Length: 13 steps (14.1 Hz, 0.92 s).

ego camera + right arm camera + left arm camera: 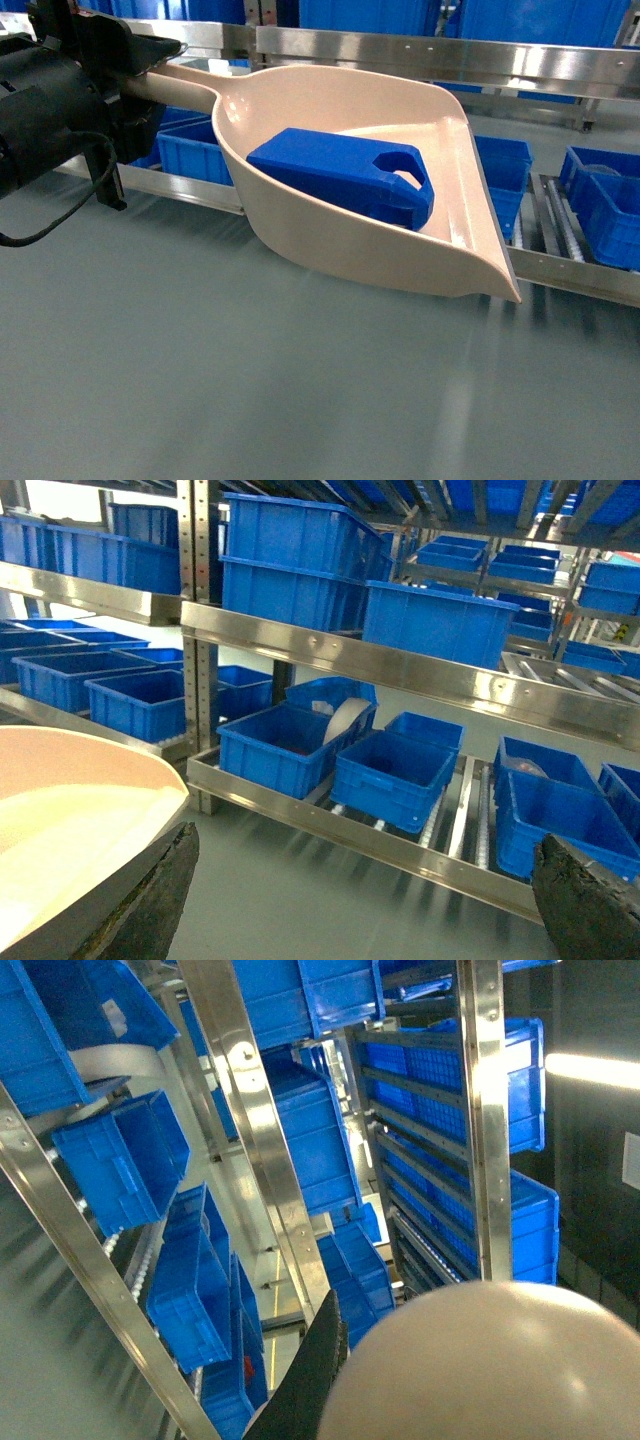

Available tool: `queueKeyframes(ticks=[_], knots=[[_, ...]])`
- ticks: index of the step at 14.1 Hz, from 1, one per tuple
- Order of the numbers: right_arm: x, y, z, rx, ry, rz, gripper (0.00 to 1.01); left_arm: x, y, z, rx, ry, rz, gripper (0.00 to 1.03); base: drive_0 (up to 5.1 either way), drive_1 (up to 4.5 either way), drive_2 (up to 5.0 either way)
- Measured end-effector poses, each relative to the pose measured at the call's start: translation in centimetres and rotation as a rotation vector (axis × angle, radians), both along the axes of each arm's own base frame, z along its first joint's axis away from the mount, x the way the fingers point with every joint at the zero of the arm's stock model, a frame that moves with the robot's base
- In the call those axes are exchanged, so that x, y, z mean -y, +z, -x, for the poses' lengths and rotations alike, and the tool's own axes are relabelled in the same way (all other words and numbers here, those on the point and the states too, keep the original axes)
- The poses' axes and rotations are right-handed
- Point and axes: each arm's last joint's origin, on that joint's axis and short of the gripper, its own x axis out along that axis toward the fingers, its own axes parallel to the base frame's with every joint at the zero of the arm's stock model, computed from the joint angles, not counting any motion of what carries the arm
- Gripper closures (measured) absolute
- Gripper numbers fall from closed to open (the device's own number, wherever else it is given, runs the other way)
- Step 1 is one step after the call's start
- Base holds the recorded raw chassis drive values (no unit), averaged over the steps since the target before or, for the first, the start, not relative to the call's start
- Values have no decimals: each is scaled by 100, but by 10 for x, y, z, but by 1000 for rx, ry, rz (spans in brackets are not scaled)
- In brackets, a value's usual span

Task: Place part in tray to right shelf

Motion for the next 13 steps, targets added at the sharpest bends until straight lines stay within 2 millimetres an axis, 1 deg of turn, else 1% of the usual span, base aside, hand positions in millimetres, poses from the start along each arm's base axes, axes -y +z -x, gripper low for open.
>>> queueKeyframes(ticks=[13], knots=[[0, 0, 0, 0, 0, 0, 3, 0, 0, 0, 0, -1, 0, 90, -156, -156, -156]])
